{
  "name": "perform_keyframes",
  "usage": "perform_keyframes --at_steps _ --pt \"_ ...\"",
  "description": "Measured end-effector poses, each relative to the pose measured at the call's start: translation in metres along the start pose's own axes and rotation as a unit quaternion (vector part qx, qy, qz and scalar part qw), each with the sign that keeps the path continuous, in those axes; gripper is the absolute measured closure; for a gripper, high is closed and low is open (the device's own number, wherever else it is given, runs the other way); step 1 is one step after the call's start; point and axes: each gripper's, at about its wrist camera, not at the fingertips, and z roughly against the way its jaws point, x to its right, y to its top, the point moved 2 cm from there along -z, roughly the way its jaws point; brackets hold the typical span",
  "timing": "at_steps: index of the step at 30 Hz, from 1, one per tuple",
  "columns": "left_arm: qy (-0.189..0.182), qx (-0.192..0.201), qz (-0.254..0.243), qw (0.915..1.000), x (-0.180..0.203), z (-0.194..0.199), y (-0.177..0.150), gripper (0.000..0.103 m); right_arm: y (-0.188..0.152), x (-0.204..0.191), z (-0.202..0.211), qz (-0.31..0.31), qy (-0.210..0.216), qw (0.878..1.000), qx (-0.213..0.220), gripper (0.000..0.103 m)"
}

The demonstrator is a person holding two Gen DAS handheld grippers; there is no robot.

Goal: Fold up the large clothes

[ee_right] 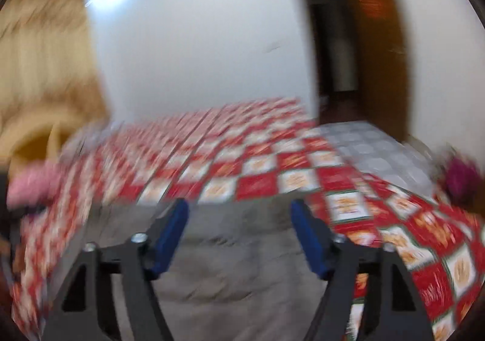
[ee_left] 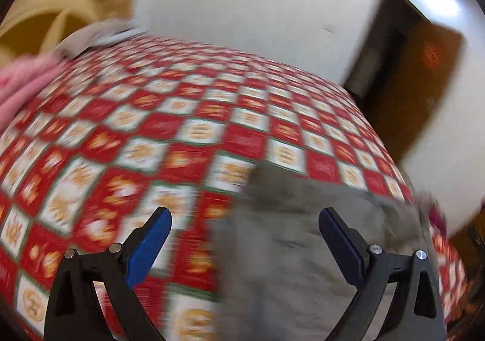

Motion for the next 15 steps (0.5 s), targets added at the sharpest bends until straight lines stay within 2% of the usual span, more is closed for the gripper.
perform_keyframes --at_steps 1,2,3,5,8,10,12,13,15 --pt "-0.012 -0.004 -0.01 0.9999 0.015 -0.011 -0.001 0.005 -0.002 -0.021 -0.013 0.031 0.019 0.999 -0.025 0.043" --pt "-0.034 -0.014 -0.025 0.999 0.038 -0.022 -0.005 0.005 -0.005 -0.04 -0.03 0.064 0.026 0.996 -0.052 0.05" --pt "-0.045 -0.023 -0.034 0.9982 0.053 -0.034 -0.005 0.005 -0.008 -0.052 -0.043 0.088 0.021 0.993 -0.07 0.06" --pt "-0.043 -0.042 -0.063 0.9962 0.081 -0.062 -0.006 0.005 -0.011 -0.07 -0.081 0.123 0.005 0.986 -0.114 0.072" --pt "0.012 -0.047 -0.112 0.9926 0.103 -0.099 -0.003 0.005 -0.013 -0.064 -0.129 0.098 -0.013 0.984 -0.149 0.073" --pt "0.057 -0.033 -0.143 0.9876 0.1 -0.119 -0.004 0.005 -0.018 -0.051 -0.157 0.065 -0.017 0.985 -0.162 0.073" --pt "0.093 -0.036 -0.149 0.9838 0.092 -0.139 -0.008 0.005 -0.03 -0.042 -0.177 0.047 -0.027 0.983 -0.175 0.073" --pt "0.101 -0.042 -0.141 0.984 0.081 -0.151 -0.013 0.005 -0.035 -0.04 -0.184 0.039 -0.028 0.983 -0.177 0.073" --pt "0.079 -0.04 -0.104 0.9906 0.069 -0.16 -0.015 0.005 -0.044 -0.033 -0.189 0.008 -0.009 0.987 -0.162 0.073"
